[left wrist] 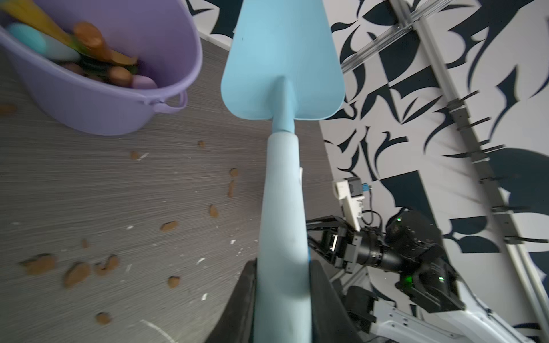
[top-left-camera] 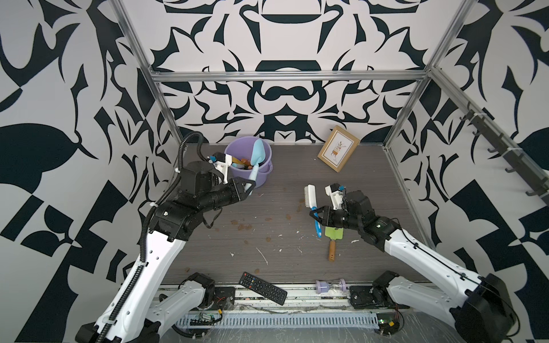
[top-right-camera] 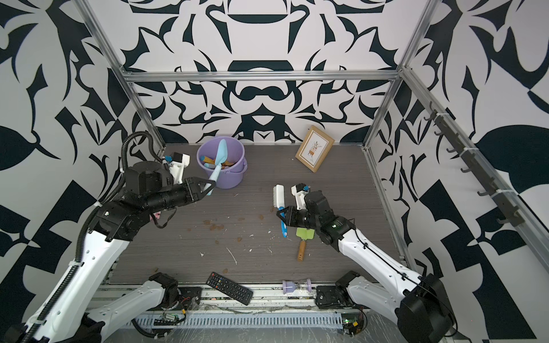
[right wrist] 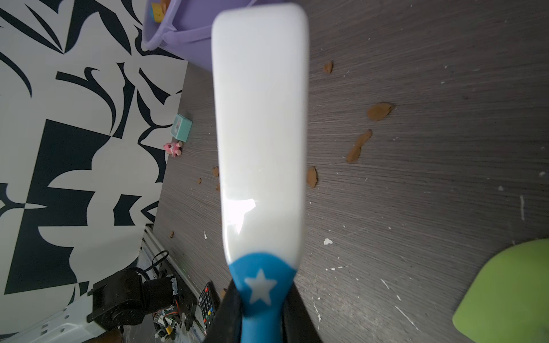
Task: Brush the soil off the hand trowel and place it into the bucket
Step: Place the hand trowel in the bucket.
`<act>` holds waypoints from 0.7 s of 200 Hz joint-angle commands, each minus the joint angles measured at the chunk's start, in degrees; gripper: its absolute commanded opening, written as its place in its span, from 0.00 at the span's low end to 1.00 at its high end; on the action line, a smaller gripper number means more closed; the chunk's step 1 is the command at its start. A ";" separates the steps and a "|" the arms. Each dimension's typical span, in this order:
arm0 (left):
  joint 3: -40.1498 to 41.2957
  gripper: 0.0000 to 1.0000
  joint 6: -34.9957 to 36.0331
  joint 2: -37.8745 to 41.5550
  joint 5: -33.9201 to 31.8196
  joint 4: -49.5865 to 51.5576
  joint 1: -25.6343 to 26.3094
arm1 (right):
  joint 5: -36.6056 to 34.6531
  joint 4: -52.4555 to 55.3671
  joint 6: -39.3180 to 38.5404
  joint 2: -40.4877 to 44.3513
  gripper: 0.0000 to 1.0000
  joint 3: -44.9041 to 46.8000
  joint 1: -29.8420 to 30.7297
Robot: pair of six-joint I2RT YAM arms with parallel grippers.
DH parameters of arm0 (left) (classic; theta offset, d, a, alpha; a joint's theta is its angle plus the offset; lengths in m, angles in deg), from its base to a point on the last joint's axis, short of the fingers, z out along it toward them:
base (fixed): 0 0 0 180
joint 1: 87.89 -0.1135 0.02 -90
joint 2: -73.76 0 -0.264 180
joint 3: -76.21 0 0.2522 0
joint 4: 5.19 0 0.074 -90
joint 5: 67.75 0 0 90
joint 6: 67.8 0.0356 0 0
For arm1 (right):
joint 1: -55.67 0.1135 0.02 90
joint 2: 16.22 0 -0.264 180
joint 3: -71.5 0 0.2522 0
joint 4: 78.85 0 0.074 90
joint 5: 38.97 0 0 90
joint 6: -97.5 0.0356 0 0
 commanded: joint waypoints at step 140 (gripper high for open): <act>-53.40 0.00 29.06 -56.89 -29.81 34.17 -1.98 | 0.86 -0.07 -2.07 4.48 0.00 -1.34 -0.12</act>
